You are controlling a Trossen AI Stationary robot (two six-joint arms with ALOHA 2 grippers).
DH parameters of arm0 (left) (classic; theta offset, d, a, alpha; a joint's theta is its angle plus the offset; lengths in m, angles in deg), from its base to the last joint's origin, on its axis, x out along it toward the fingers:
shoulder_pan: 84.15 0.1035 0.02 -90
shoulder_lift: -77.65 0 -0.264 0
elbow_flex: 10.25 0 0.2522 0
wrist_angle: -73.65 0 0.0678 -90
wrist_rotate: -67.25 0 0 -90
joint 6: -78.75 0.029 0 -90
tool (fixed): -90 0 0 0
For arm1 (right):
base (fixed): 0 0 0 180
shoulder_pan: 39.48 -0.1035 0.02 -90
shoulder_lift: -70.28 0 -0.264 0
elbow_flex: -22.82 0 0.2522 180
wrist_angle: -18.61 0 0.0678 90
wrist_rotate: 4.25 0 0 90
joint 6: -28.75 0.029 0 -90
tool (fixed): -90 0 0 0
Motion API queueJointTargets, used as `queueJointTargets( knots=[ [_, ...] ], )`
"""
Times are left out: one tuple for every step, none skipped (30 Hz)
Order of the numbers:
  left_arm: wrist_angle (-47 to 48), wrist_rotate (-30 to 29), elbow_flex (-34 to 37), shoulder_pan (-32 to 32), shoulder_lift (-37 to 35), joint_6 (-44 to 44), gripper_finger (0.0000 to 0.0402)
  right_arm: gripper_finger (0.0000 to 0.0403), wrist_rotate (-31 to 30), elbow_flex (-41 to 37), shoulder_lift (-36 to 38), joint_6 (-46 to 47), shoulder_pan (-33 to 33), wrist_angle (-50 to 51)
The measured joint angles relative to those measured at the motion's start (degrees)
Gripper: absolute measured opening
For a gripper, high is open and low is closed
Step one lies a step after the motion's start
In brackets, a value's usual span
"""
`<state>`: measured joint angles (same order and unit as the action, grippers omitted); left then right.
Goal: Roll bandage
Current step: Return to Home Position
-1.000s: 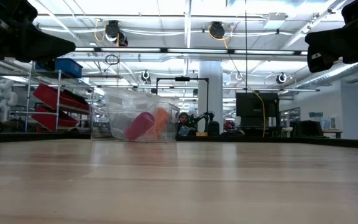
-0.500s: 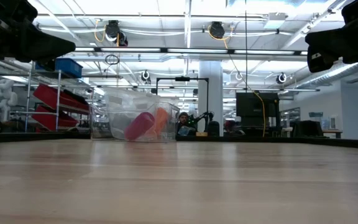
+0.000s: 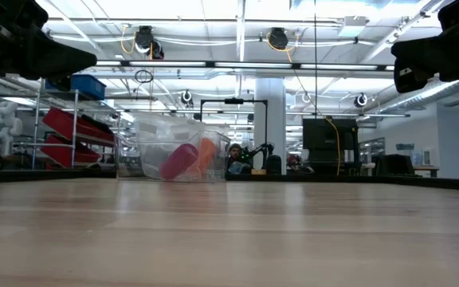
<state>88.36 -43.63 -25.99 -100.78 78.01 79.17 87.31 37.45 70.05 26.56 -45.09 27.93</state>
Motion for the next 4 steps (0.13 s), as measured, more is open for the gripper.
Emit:
queueJointTargets(
  knots=[
    [0.0, 0.0, 0.0, 0.0, 0.0, 0.0, 0.0020, 0.0000, 0.0, 0.0, 0.0, 0.0, 0.0, 0.0],
    [0.0, 0.0, 0.0, 0.0, 0.0, 0.0, 0.0020, 0.0000, 0.0, 0.0, 0.0, 0.0, 0.0, 0.0],
    [0.0, 0.0, 0.0, 0.0, 0.0, 0.0, 0.0020, 0.0000, 0.0, 0.0, 0.0, 0.0, 0.0, 0.0],
    [0.0, 0.0, 0.0, 0.0, 0.0, 0.0, 0.0020, 0.0000, 0.0, 0.0, 0.0, 0.0, 0.0, 0.0]
  ],
)
